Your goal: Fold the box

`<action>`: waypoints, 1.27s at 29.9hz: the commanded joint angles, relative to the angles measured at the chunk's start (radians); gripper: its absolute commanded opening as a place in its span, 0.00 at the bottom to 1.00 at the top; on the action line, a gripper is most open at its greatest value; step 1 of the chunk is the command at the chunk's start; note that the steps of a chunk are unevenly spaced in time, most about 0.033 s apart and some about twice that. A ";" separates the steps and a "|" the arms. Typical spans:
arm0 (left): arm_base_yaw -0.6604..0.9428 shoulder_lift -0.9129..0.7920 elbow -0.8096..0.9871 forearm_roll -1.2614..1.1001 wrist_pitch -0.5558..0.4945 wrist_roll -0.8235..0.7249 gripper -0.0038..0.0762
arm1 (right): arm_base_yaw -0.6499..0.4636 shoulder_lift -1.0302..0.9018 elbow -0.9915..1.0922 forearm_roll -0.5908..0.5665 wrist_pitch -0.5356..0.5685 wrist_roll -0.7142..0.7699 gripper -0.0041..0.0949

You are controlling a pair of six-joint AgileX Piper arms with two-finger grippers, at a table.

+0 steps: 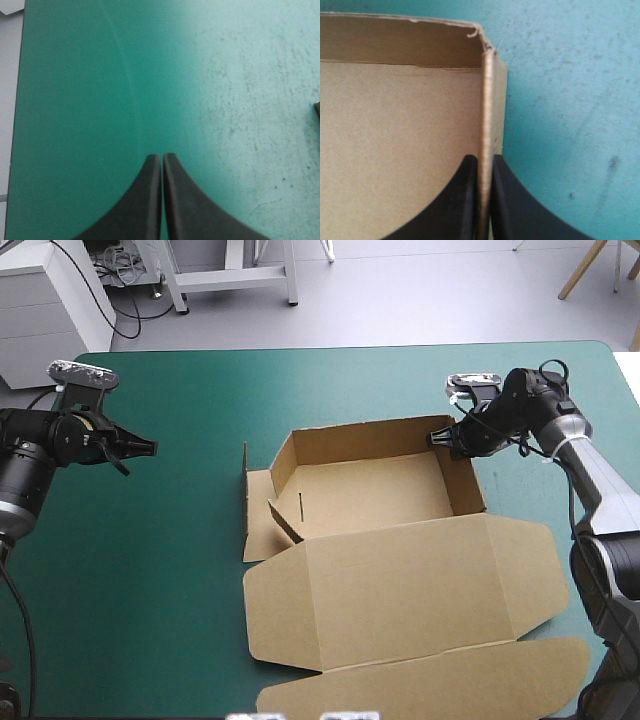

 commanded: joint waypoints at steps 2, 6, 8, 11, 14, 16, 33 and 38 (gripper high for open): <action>0.012 -0.028 -0.030 -0.043 -0.040 0.031 0.04 | 0.013 -0.039 -0.039 -0.048 0.056 -0.017 0.31; 0.012 -0.013 -0.030 -0.045 -0.045 0.031 0.04 | 0.013 -0.039 -0.088 -0.036 0.111 -0.052 0.49; 0.012 -0.005 -0.030 -0.045 -0.045 0.031 0.04 | 0.013 -0.039 -0.129 -0.048 0.164 -0.052 0.52; 0.012 0.012 -0.030 -0.061 -0.036 0.033 0.04 | 0.013 -0.047 -0.182 -0.064 0.185 -0.030 0.52; 0.012 0.025 -0.030 -0.087 -0.036 0.035 0.04 | 0.013 -0.067 -0.220 -0.062 0.185 -0.021 0.52; 0.012 0.030 -0.030 -0.093 -0.032 0.035 0.04 | 0.013 -0.087 -0.226 -0.076 0.185 -0.009 0.52; 0.030 0.037 -0.030 -0.187 0.026 0.035 0.04 | 0.013 -0.186 -0.149 -0.122 0.185 0.070 0.52; 0.030 0.038 -0.030 -0.187 0.025 0.035 0.04 | 0.013 -0.184 -0.051 -0.081 0.164 0.068 0.52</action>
